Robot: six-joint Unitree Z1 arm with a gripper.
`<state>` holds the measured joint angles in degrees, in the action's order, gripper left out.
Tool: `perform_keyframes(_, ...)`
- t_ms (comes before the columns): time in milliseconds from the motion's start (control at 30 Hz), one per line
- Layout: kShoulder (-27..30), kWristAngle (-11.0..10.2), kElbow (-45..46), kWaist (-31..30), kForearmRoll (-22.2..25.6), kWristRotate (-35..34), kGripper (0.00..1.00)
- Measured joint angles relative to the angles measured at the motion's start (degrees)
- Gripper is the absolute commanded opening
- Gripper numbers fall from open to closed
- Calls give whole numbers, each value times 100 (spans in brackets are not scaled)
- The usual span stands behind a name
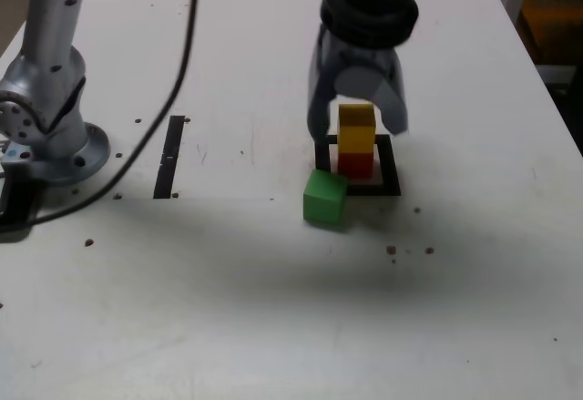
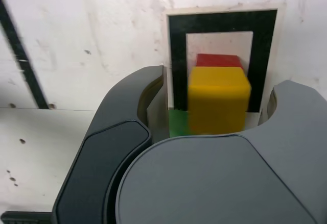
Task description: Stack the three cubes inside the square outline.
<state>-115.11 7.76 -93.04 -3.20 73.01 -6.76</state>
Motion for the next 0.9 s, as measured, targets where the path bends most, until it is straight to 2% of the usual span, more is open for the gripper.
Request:
perform_keyframes(67,357,-216,-2,-81,307,-157,75)
perform_keyframes(167,676,-321,-16,-189,484,-194,75)
perform_keyframes(300,1206,-406,20,-635,806,-251,75)
perform_keyframes(400,1428,-398,72,-973,848,-266,75)
perform_keyframes(533,1458,-362,140,-1358,861,-272,75)
perform_keyframes(733,1449,-92,325,-2011,824,-236,75)
perform_keyframes(900,1338,1,526,-2128,656,-141,75)
